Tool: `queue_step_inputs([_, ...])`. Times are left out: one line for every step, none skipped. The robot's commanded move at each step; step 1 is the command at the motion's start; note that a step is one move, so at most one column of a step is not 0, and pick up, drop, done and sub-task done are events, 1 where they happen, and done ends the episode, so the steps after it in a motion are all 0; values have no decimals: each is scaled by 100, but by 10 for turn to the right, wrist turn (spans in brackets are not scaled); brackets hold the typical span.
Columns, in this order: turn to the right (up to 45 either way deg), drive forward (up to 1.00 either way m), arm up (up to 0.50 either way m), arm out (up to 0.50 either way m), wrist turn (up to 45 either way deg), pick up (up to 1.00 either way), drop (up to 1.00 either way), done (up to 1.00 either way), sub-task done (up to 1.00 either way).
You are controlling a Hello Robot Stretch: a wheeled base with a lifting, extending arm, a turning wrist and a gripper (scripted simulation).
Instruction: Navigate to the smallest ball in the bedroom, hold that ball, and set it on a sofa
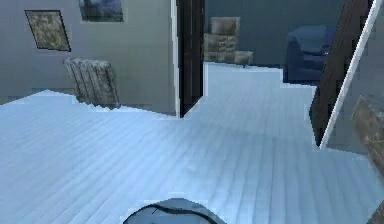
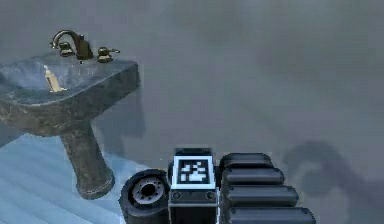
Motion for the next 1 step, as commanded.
queue_step_inputs([-90, 0, 0, 0, 0, 0, 0, 0, 0])
